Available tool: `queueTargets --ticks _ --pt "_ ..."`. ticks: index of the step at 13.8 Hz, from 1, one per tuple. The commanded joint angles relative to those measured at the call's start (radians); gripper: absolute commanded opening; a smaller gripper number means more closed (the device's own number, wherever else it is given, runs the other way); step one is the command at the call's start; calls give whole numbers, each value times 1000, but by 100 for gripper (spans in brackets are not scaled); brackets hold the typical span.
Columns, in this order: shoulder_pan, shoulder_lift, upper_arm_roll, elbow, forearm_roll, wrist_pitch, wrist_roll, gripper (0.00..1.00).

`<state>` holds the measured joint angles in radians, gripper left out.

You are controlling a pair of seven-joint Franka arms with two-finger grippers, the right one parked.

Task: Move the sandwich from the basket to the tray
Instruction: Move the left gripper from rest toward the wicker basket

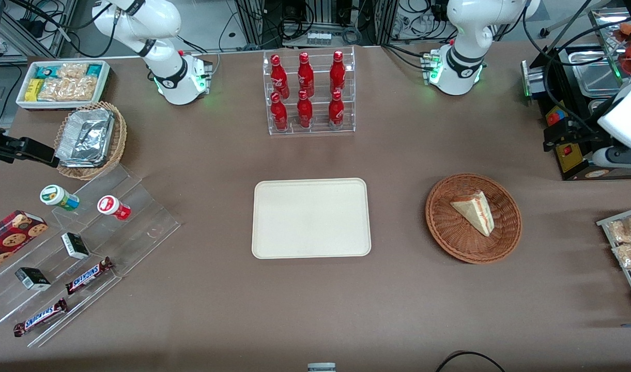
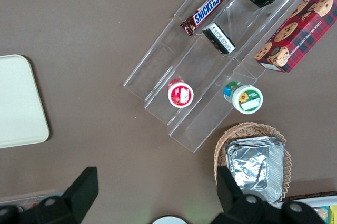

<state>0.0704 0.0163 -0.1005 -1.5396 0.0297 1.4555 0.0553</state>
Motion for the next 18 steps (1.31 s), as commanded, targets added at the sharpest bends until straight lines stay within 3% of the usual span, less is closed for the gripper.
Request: queueTargets --ticks 1,5,9,13,18 --pt "8 -13 -1 3 9 -27 -8 100" --pt "11 -6 67 -42 9 9 -5 100" --pt "11 -18 94 -206 10 176 -26 100" --pt "-1 -10 65 -342 6 377 -355 100" --pt "-18 33 -7 -447 7 492 -497 100"
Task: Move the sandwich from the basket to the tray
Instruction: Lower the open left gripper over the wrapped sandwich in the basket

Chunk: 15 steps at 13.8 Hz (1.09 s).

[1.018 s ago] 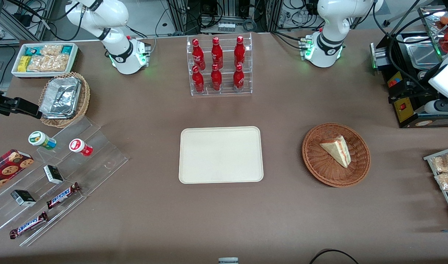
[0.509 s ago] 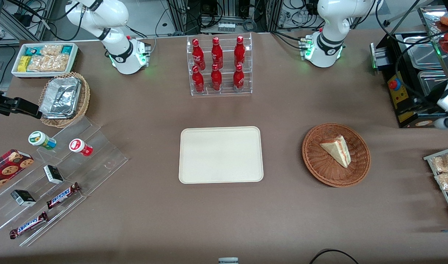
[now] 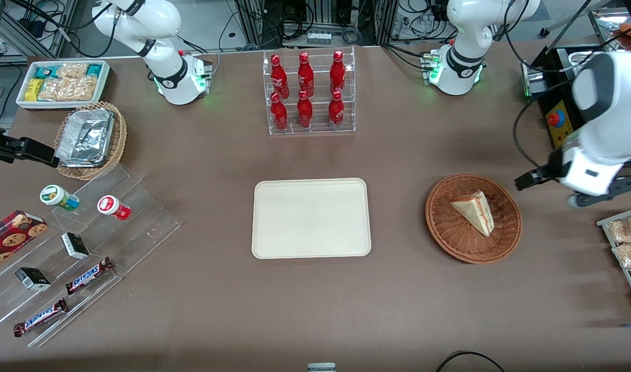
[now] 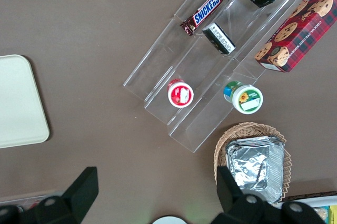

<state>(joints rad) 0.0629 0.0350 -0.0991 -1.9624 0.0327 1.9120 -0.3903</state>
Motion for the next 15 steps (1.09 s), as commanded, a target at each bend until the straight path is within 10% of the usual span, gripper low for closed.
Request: queueTargets --ticks 1,15 --pt "-12 19 -23 -50 4 62 -53 100" --pt "-26 135 -33 -251 4 470 -311 100"
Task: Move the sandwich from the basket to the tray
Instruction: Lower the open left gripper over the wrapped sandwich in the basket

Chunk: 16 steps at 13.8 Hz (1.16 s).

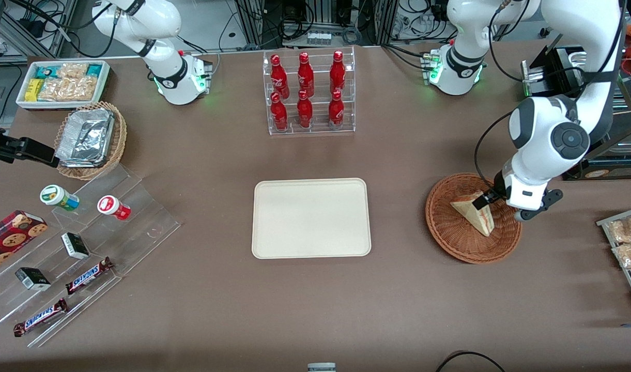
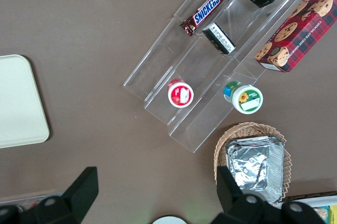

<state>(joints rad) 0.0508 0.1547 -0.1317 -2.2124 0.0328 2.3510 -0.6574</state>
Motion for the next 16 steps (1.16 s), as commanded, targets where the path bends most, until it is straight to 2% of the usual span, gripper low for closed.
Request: queueTargets --ticks 1,7,8,10,12,16 --pt "-15 26 0 -1 6 40 -48 100" --pt "-20 81 0 -3 6 54 -50 98" --pt "-19 83 0 -12 6 54 -51 90" --pt "-17 80 1 -24 4 54 -71 48" --pt "-15 78 1 -26 4 53 -99 0" --pt "-17 78 3 -13 6 45 -91 0"
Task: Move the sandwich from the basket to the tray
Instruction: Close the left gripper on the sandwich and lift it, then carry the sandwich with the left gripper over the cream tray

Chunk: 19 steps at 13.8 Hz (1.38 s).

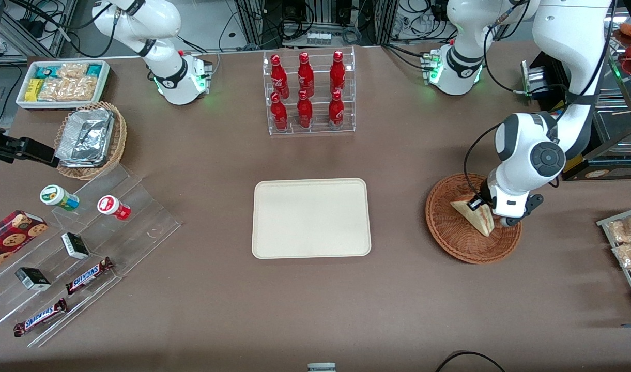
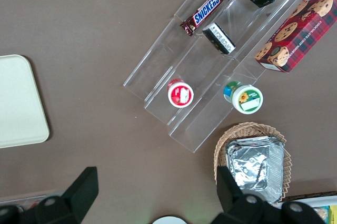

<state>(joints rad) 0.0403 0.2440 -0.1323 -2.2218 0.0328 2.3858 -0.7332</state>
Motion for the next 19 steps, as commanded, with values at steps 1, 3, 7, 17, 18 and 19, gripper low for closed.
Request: queueTargets --ticks 1,3,7,17,18,19 --pt "-7 -14 5 2 6 7 -11 0" --pt "-11 -12 2 40 39 -37 -6 0" --pt "-114 -9 -3 198 140 -308 -3 0" --pt "-471 136 -15 523 59 -405 58 0" --pt "-506 177 -15 556 59 -401 58 0" --pt "-532 217 -15 589 59 -399 58 0"
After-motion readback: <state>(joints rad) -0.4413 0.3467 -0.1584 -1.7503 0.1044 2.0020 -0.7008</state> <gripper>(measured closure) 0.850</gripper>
